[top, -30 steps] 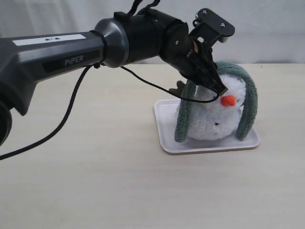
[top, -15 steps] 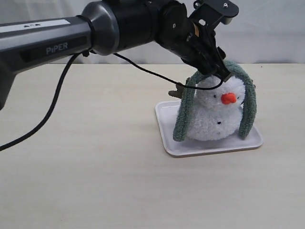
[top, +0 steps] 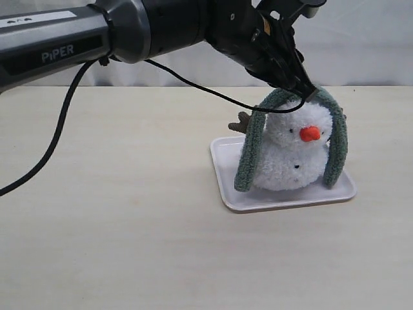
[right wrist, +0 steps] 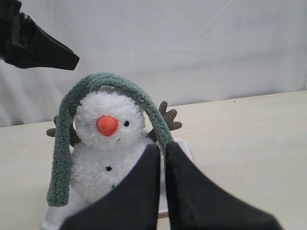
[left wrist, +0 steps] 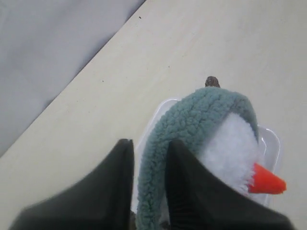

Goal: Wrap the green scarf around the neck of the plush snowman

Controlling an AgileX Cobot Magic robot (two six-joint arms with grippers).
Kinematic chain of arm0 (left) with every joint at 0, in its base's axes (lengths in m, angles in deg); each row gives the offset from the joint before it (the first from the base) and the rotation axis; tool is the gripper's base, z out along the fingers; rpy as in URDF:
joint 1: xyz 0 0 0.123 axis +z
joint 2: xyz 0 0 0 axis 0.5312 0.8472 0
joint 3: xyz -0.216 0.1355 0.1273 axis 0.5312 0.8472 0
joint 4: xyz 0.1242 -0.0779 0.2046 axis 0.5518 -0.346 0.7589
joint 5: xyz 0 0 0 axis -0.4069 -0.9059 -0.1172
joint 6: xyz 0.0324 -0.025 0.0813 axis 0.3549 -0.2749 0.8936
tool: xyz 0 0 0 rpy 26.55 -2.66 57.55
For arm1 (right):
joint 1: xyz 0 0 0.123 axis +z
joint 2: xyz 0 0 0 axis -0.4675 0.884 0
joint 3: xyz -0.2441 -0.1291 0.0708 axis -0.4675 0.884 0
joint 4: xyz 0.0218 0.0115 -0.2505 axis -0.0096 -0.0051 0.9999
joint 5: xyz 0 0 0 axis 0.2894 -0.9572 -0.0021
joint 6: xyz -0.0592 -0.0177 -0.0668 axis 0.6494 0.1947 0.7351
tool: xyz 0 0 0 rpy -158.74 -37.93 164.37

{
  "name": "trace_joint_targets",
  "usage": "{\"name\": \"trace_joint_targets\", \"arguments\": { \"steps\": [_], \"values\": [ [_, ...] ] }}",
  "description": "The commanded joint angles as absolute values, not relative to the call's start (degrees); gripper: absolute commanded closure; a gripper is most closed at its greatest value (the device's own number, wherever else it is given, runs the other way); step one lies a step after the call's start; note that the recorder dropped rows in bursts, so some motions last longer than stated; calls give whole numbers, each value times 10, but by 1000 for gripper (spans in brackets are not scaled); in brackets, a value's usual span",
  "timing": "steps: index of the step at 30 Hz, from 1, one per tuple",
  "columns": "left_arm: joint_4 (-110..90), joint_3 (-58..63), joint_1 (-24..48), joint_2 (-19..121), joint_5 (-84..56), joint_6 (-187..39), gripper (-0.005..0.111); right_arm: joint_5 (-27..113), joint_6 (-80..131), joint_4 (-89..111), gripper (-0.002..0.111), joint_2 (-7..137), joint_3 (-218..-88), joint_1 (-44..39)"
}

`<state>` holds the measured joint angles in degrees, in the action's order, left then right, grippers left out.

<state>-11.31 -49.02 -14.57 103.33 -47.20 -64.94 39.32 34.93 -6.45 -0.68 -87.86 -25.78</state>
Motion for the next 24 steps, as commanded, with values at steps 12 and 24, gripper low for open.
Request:
{"name": "trace_joint_targets", "arguments": {
  "steps": [12, 24],
  "values": [
    [-120, -490, -169, 1030, -481, -534, 60, 391, 354, -61, 104, -6, -878, -258],
    [-111, -490, -169, 1075, -407, -524, 59, 391, 354, -61, 104, -6, -878, -258]
  ]
}}
